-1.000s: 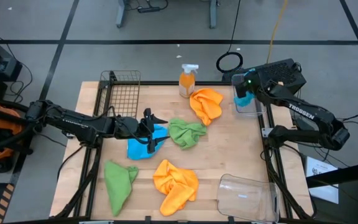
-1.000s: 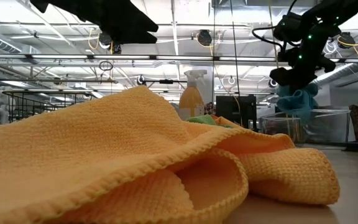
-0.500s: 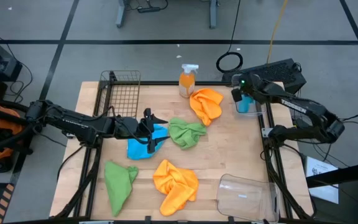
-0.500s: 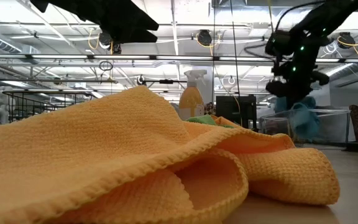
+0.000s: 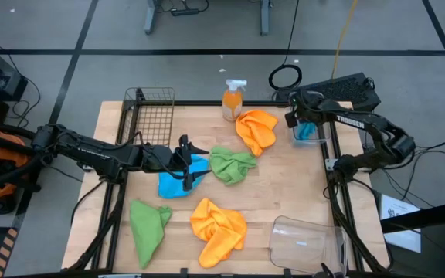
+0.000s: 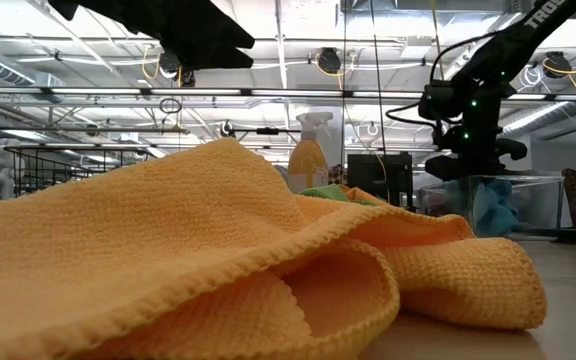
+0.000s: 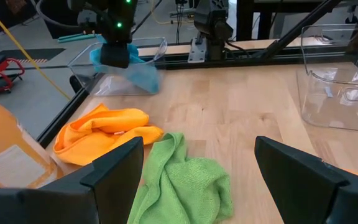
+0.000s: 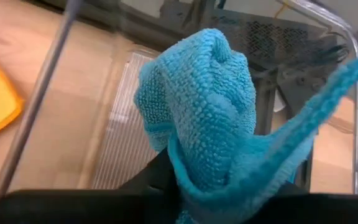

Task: Sort microfiber towel by color & place in baskets
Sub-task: Put the right blue microfiber towel into the top transparent bin, then put the blue microfiber towel into the top transparent bin

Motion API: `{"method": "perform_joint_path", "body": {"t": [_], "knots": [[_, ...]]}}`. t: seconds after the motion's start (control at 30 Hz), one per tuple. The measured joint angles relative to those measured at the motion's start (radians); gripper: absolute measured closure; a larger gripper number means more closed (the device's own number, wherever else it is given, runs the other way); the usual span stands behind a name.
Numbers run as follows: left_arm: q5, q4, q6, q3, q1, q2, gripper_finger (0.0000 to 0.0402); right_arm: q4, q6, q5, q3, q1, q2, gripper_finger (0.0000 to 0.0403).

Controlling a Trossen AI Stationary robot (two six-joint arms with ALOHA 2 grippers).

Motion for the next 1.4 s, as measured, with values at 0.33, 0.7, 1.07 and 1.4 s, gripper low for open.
{"method": "perform_joint_path", "body": {"t": [0.33, 0.7, 1.07, 1.4], "knots": [[0.000, -0.021, 0.000, 0.000, 0.000, 0.000, 0.0091, -0.040, 0.014, -0.061, 0.005, 0.001, -0.111, 0.0207], [0.001, -0.033, -0.041, 0.000, 0.000, 0.000, 0.0091, -0.115, 0.048, -0.185, 0.016, 0.057, -0.340, 0.0178], [-0.003, -0.399, -0.214, 0.000, 0.001, 0.000, 0.0091, 0.005, 0.083, -0.184, 0.016, 0.451, -0.509, 0.0209], [0.042, -0.523, -0.234, 0.000, 0.001, 0.040, 0.0092, 0.276, 0.054, -0.107, -0.017, 0.854, -0.449, 0.0211]]}}
